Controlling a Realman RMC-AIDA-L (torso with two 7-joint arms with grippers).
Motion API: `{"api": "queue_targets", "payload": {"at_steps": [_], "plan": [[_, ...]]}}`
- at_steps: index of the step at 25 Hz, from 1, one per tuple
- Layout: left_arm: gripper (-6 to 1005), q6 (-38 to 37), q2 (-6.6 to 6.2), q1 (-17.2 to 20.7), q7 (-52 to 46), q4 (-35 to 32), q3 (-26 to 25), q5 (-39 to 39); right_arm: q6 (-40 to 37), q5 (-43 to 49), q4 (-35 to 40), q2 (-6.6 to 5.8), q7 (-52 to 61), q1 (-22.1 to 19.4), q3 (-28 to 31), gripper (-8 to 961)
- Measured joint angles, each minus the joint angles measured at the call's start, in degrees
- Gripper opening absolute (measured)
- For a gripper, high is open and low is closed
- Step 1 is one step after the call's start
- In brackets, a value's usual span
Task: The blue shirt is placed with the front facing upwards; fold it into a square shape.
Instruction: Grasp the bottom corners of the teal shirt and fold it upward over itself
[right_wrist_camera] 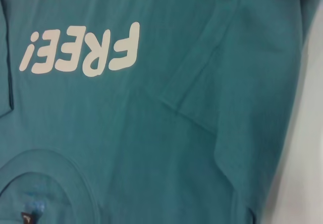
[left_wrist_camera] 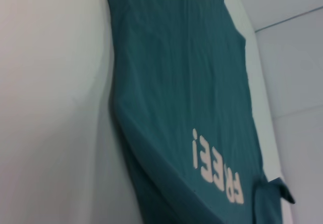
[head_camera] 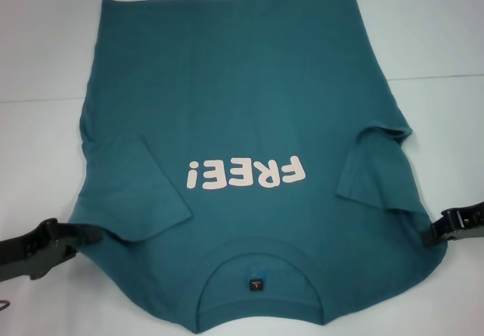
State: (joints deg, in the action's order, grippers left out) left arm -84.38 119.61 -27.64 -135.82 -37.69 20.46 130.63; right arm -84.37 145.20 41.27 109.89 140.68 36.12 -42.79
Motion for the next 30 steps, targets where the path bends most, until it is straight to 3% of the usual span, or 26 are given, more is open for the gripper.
{"api": "queue_targets", "payload": {"at_steps": [5, 13, 18, 23, 30], "plan": [[61, -1.3, -0.26, 0.0, 0.0, -1.8, 0.6, 2.2, -1.6, 0.7, 2.3, 0.16, -0.2, -0.6, -0.1, 20], [59, -6.1, -0.62, 0.3, -0.3, -5.9, 4.0, 3.6, -3.7, 1.5, 3.2, 0.07, 0.5, -1.3, 0.6, 20], [55, -10.4, -0.57, 0.6, -1.8, -9.3, 5.0, 8.3, -7.7, 1.5, 5.8, -0.16, 1.1, -2.8, 1.8, 21], [52, -15.3, -0.03, 1.5, -2.0, -12.3, 5.3, 13.8, -13.3, 4.5, 11.5, 1.12, 1.2, -5.1, 1.7, 21], [52, -21.5, 0.93, 4.4, -2.0, -17.8, 5.3, 15.4, -18.6, 11.0, 16.3, 3.43, 0.8, -6.5, 1.6, 20]]}}
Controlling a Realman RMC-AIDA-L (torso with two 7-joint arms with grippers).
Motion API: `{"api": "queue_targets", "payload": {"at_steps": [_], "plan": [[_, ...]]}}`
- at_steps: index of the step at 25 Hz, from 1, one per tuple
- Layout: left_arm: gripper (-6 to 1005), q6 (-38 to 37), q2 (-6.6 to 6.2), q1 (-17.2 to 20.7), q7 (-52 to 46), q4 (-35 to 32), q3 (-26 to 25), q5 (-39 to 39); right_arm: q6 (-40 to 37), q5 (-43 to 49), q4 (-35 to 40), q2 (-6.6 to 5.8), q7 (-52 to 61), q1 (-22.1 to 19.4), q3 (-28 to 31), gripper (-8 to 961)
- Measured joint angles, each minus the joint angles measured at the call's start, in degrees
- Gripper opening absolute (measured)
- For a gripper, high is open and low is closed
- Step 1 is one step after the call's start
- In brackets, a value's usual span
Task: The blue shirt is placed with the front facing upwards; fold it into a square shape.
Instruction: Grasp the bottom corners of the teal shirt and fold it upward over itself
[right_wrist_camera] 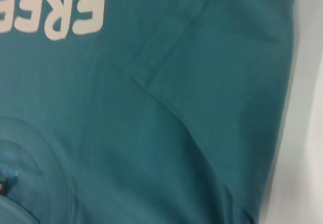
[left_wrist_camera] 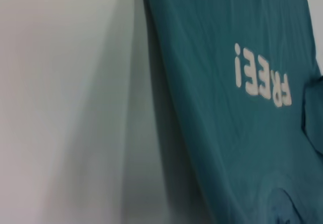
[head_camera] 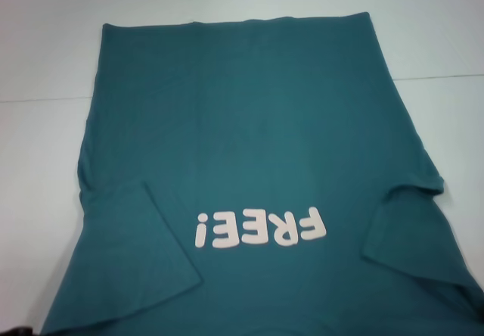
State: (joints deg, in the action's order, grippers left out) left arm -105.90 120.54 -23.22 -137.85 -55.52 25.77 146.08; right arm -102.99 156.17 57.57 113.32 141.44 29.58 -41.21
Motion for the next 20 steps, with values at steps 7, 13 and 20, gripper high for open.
{"api": "queue_targets", "payload": {"at_steps": [7, 13, 20], "plan": [[53, -2.4, 0.6, 1.1, 0.4, -1.4, 1.3, 3.4, -2.3, 1.5, 2.0, 0.93, -1.4, -0.9, -0.2, 20], [53, -5.0, 0.21, -0.9, 1.4, -0.6, 1.3, -0.3, -2.2, -3.3, 1.9, 0.48, -3.7, -0.3, 2.8, 20], [52, -1.1, -3.26, -10.6, -0.5, 8.9, 0.8, -3.6, 1.7, -12.5, 0.7, -0.72, -3.6, 1.5, 6.2, 21]]}}
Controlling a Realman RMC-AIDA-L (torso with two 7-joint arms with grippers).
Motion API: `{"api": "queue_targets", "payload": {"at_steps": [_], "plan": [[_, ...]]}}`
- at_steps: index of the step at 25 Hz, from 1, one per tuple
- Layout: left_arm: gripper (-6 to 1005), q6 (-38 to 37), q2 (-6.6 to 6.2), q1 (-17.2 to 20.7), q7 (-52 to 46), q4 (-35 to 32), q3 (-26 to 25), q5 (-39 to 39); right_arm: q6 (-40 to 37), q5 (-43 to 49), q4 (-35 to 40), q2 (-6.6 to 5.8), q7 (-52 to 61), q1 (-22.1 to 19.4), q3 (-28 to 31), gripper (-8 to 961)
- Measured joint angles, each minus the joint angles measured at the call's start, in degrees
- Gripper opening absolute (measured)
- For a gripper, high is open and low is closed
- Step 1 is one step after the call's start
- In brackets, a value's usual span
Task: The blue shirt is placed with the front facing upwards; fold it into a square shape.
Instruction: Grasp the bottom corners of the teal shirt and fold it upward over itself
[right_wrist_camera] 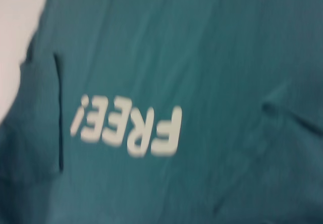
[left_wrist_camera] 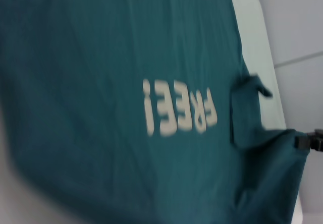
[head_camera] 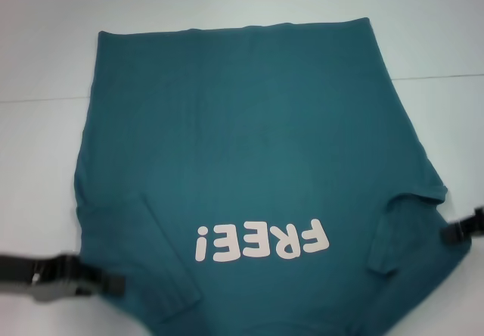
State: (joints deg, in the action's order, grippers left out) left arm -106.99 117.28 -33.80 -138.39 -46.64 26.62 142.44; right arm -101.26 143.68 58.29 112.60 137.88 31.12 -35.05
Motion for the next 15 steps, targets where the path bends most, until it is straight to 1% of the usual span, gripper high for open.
{"api": "queue_targets", "payload": {"at_steps": [2, 5, 10, 15], "plan": [[52, 3.4, -0.87, -2.9, -2.0, 2.5, 0.0, -0.2, 1.9, -0.7, 0.0, -0.02, 0.4, 0.6, 1.5, 21], [52, 8.8, -1.39, -6.4, -4.5, 3.8, 0.1, -0.2, 5.6, -1.8, -0.1, -0.06, 1.3, 1.5, 3.4, 21], [53, 17.7, -1.45, -10.5, -7.3, 4.2, 0.7, -0.2, 13.1, -2.7, -1.0, -0.16, 3.2, 3.4, 3.5, 21], [52, 28.4, -1.67, -14.8, -9.7, 7.9, 6.0, 0.0, 22.5, -2.5, -6.3, 0.37, 3.0, 6.9, 3.0, 21]]}}
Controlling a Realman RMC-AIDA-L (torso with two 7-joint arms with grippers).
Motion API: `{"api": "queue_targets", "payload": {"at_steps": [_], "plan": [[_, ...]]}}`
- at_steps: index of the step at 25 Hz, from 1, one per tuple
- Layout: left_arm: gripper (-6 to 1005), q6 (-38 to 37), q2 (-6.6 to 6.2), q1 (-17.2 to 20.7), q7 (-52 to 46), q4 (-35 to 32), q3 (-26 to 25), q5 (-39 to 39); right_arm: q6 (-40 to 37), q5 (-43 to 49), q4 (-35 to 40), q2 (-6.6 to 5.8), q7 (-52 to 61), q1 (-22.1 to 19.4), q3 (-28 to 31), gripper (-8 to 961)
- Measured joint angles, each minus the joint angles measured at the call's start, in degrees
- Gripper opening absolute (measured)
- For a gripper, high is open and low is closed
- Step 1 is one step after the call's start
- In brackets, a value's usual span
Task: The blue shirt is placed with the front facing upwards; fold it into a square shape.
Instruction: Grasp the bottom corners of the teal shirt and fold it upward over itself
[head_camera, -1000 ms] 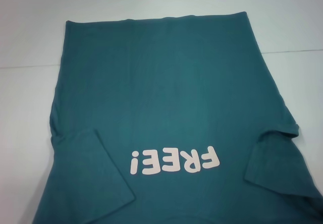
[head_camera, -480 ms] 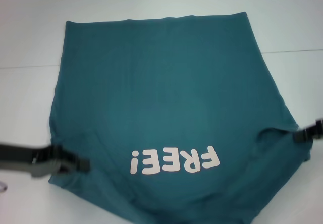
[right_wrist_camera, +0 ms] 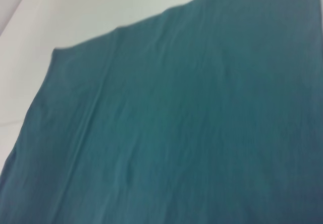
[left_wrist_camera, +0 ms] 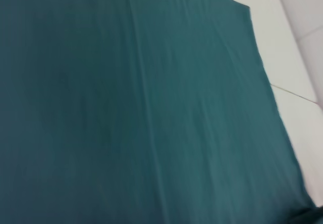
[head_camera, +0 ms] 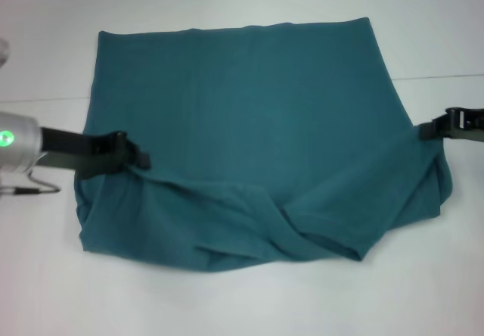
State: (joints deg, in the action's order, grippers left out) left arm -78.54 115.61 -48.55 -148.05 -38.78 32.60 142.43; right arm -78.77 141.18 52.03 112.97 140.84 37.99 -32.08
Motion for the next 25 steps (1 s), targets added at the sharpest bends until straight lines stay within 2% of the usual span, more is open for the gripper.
{"api": "queue_targets", "payload": {"at_steps": [2, 3, 9, 11, 15, 20, 25], "plan": [[52, 2.5, 0.08, -0.9, -0.3, 0.9, 1.0, 0.0, 4.6, 0.0, -2.8, 0.23, -0.2, 1.4, -0.6, 21], [52, 7.0, 0.45, -2.9, -0.4, 2.9, 2.1, 0.0, 7.1, 0.1, -4.3, 0.32, -0.2, 2.3, -1.5, 21], [53, 18.8, 1.1, -5.6, -1.8, 5.3, 6.9, 0.0, 18.8, 0.3, -7.6, 0.81, -0.1, 5.2, -8.0, 20], [53, 23.6, 2.1, -6.0, -1.8, 5.6, 9.7, 0.1, 22.6, 0.2, -8.3, 1.1, -0.1, 5.8, -10.1, 20], [53, 29.6, 3.16, -6.4, -1.5, 6.1, 13.0, 0.1, 29.0, 0.2, -10.7, 1.18, -0.2, 7.0, -13.5, 25], [52, 36.5, 4.01, -7.0, -1.4, 6.5, 17.8, 0.1, 35.3, 0.2, -14.6, 0.88, -2.3, 8.7, -19.3, 39], [51, 42.5, 4.81, -7.1, -1.3, 6.7, 21.0, 0.1, 41.2, 0.7, -17.5, 0.7, -2.5, 10.8, -21.0, 52]]}}
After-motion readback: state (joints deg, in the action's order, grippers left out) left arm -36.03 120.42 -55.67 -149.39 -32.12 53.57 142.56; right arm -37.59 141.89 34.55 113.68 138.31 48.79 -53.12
